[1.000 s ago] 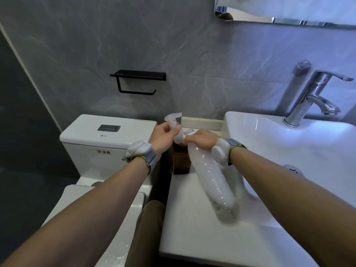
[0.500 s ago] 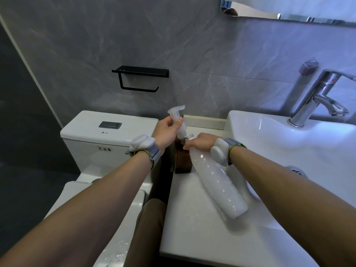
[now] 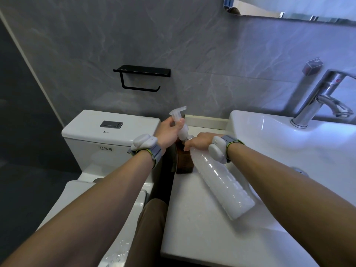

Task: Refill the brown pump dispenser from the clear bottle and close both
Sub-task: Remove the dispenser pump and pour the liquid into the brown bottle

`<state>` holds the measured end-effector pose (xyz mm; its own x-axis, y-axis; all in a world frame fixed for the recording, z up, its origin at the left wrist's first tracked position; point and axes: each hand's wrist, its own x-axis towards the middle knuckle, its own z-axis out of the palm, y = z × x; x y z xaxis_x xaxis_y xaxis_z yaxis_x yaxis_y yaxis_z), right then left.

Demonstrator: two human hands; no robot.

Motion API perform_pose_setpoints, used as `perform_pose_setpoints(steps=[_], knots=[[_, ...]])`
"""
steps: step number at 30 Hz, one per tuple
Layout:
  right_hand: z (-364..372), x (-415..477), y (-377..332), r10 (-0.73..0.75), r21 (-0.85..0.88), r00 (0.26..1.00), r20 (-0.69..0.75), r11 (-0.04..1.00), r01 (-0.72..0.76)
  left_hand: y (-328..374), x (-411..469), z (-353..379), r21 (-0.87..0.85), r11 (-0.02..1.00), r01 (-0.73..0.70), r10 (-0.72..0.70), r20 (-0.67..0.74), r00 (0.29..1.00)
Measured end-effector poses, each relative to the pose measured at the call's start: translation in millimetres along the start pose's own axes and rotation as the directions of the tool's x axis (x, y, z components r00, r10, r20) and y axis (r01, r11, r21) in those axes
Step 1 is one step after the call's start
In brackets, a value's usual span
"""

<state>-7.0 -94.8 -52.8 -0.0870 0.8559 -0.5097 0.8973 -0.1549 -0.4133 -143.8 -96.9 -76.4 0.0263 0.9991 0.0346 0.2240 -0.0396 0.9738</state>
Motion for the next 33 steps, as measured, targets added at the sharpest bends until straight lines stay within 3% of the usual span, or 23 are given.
perform_pose_setpoints(steps=[20, 33], knots=[[-3, -2, -13, 0.021, -0.117, 1.0, -0.003, 0.993, -0.021, 0, 10, -1, -0.108, 0.991, 0.076, -0.079, -0.024, 0.997], [-6, -12, -18, 0.011, -0.1, 1.0, -0.005, 0.995, -0.012, 0, 10, -1, -0.084, 0.995, 0.053, -0.056, -0.029, 0.998]])
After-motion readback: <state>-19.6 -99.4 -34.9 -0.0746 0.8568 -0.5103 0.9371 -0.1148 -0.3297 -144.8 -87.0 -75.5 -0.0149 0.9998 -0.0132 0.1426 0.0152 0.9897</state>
